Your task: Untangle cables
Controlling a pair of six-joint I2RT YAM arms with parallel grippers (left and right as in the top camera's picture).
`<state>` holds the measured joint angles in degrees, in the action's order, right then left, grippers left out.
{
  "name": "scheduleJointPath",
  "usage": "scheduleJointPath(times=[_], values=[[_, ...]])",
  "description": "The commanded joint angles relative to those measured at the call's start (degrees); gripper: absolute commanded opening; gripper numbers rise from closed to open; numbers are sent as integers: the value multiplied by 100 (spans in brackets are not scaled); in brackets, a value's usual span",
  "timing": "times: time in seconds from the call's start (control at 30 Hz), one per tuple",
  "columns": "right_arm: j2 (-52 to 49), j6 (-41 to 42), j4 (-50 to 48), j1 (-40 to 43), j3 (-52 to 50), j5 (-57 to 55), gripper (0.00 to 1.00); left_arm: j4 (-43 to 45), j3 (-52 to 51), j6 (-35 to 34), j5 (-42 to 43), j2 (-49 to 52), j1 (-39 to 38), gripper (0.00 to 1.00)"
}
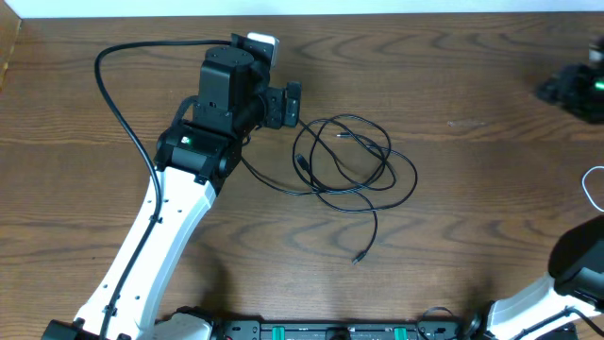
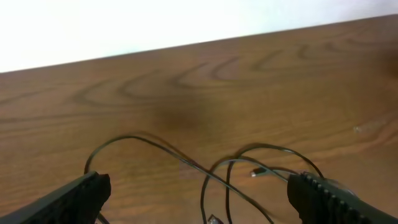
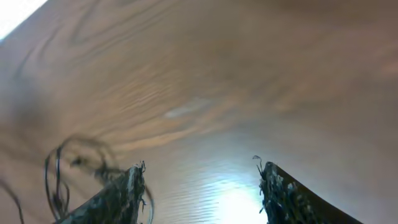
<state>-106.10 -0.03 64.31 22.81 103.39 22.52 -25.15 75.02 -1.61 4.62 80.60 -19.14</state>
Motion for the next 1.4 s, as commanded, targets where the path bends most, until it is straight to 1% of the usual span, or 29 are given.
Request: scheduleJointPath(times=[0.0, 0.1, 0.27, 0.3, 0.4, 0.47, 0.53, 0.6, 0.77, 0.97, 1.13, 1.3, 1.37], values=[[96, -544, -186, -844, 42, 125, 59, -61, 92, -92, 79, 70, 149, 96], [31, -540, -492, -1637, 39, 13, 61, -168, 92, -323, 98, 70, 404, 96], [-216, -533, -380, -2492, 39, 22, 63, -402, 92, -343, 94, 70, 540, 96], [-310, -728, -299, -2682, 39, 17, 63, -498, 92, -343, 96, 70, 566, 96], [-647, -2188, -17, -3143, 39, 254, 71, -662, 92, -343, 94, 70, 680, 96], [-892, -3106, 170, -3427, 39, 535, 73, -704, 92, -343, 96, 70, 802, 96], [-1202, -3493, 229, -3773, 39, 619, 74, -745, 92, -348, 103, 70, 988, 96], [-1423, -3650, 256, -4041, 39, 616, 74, -761, 92, -365, 122, 70, 1097, 96], [-1652, -3738, 216, -4428, 39, 643, 73, -758, 92, -365, 140, 70, 1174, 96], [-1687, -3685, 378, -4505, 28, 796, 73, -758, 92, -365, 140, 70, 1174, 96], [-1906, -3263, 503, -4605, -240, 636, 64, -763, 92, -365, 140, 70, 1174, 96], [-1982, -3152, 529, -4813, -374, 647, 56, -763, 92, -363, 140, 70, 1174, 96], [-1993, -2986, 490, -4889, -378, 544, 50, -763, 92, -363, 140, 70, 1174, 96]])
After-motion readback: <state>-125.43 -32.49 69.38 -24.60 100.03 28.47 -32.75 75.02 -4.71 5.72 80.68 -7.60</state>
